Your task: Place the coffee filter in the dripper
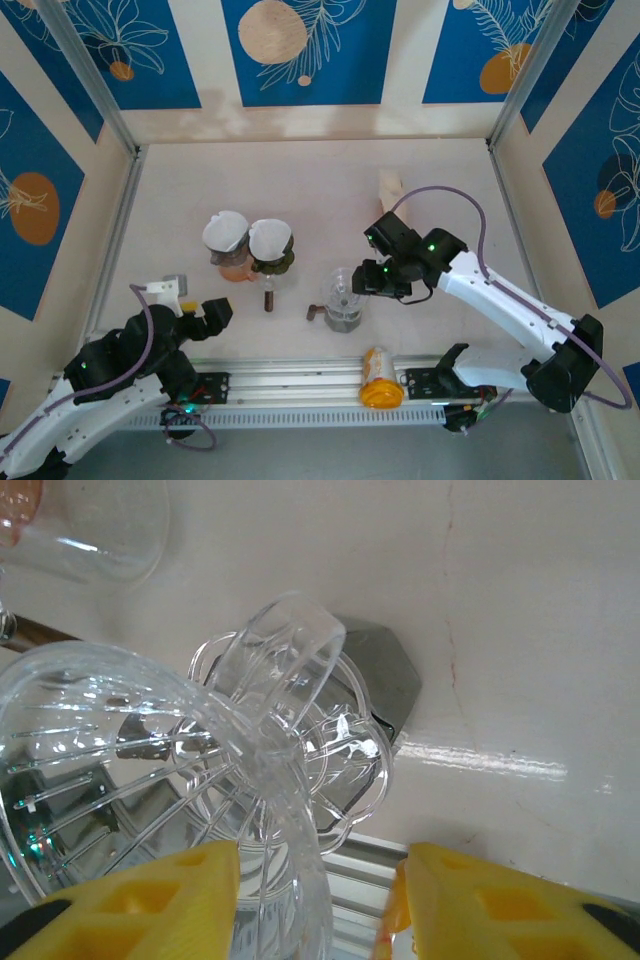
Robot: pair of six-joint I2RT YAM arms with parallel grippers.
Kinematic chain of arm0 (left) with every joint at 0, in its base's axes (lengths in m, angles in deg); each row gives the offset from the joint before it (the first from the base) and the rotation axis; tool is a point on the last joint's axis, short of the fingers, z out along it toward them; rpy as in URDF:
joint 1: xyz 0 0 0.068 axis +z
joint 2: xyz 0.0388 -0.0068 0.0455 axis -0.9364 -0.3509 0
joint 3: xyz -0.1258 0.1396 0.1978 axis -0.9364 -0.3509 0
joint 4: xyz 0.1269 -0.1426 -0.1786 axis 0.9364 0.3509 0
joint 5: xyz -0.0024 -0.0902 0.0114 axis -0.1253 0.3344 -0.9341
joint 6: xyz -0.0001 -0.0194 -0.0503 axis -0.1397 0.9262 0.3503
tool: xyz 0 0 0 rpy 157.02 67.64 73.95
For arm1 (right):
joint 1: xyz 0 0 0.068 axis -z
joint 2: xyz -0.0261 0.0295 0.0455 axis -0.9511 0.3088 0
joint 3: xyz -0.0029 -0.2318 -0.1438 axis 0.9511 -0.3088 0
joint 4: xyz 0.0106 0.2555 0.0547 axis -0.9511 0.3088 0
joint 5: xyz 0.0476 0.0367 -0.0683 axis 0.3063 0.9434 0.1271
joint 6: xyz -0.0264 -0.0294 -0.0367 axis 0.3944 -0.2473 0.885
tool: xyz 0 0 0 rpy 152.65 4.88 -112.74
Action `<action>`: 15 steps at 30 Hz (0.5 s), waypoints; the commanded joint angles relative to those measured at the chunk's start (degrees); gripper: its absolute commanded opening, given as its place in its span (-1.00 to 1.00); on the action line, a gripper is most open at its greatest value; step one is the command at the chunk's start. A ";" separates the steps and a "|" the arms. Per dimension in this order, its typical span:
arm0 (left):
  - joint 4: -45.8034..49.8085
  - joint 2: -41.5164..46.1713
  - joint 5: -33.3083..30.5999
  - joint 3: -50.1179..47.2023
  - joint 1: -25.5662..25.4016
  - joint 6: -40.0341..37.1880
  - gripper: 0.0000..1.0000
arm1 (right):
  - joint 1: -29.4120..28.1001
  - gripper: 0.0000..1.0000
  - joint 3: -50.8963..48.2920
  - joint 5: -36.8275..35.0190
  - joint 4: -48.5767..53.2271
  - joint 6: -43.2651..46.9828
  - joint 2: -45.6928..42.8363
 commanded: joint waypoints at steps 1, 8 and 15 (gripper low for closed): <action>0.35 0.61 -0.56 -0.75 -0.11 0.34 1.00 | 0.00 0.03 2.94 -2.15 2.52 -0.02 -2.01; -0.31 0.52 -0.88 -1.06 -0.12 0.34 1.00 | 4.03 0.06 8.04 -7.90 1.06 3.42 -2.74; -2.80 -1.42 0.23 -1.58 -0.02 0.26 1.00 | 14.25 -0.02 10.26 -11.17 -12.84 7.36 5.06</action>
